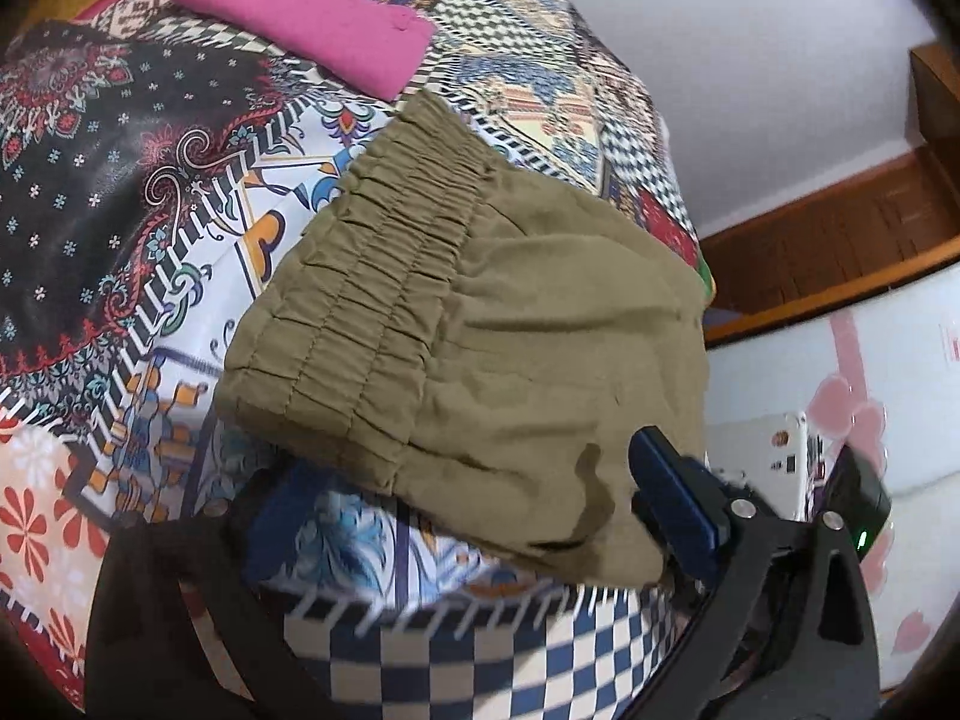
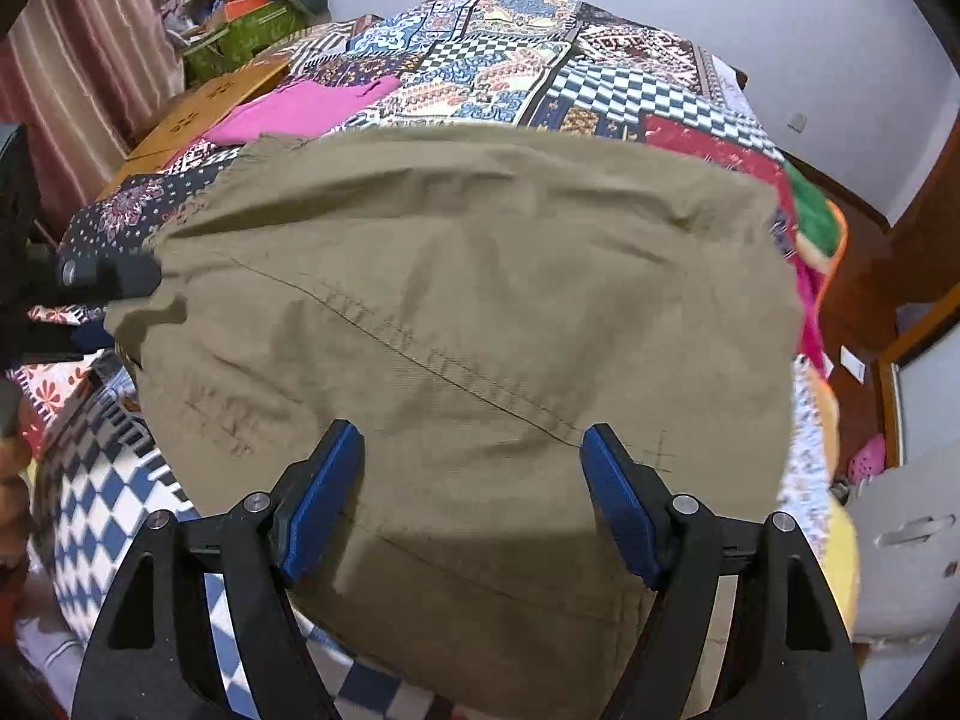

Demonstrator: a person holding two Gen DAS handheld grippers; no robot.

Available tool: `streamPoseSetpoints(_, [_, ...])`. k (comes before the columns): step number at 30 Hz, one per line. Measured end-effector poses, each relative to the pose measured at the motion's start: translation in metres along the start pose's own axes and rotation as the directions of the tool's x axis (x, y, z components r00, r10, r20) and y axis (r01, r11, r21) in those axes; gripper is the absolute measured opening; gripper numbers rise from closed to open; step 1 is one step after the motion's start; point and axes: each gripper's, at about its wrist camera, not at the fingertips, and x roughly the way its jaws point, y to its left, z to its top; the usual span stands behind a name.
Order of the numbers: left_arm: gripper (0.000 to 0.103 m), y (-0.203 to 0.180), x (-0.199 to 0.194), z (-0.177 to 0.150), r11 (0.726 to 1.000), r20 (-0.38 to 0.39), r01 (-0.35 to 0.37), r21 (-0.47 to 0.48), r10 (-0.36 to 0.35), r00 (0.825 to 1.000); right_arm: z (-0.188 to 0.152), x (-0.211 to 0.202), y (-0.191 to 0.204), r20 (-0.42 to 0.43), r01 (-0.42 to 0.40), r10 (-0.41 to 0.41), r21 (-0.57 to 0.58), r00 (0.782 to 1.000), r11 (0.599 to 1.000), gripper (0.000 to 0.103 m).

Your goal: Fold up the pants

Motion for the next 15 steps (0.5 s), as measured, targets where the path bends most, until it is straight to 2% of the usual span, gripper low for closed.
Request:
streamPoseSetpoints(4, [0.102,-0.001,0.013,0.014,1.000,-0.008,-0.009,-0.030,0.009,1.000,0.000,0.003,-0.019,-0.024,-0.081,0.083,0.072,0.996,0.994,0.074])
streamPoseSetpoints(9, [0.101,0.000,0.019,0.028,0.998,0.000,0.016,-0.053,-0.016,1.000,-0.003,0.002,-0.018,-0.014,-0.072,0.073,0.065,0.997,0.995,0.074])
streamPoseSetpoints(11, [0.089,0.001,0.018,0.029,0.998,0.014,0.011,-0.059,-0.010,1.000,-0.001,0.003,-0.019,-0.014,-0.077,0.078,0.067,0.997,0.995,0.074])
streamPoseSetpoints(13, [0.067,0.002,0.015,0.031,0.998,0.030,-0.012,-0.056,0.014,0.999,-0.001,0.003,-0.021,-0.012,-0.077,0.078,0.072,0.997,0.994,0.074])
streamPoseSetpoints(15, [0.060,0.008,0.013,0.031,0.998,0.034,-0.010,-0.069,0.013,0.999,0.000,0.003,-0.022,-0.012,-0.078,0.079,0.076,0.997,0.994,0.074])
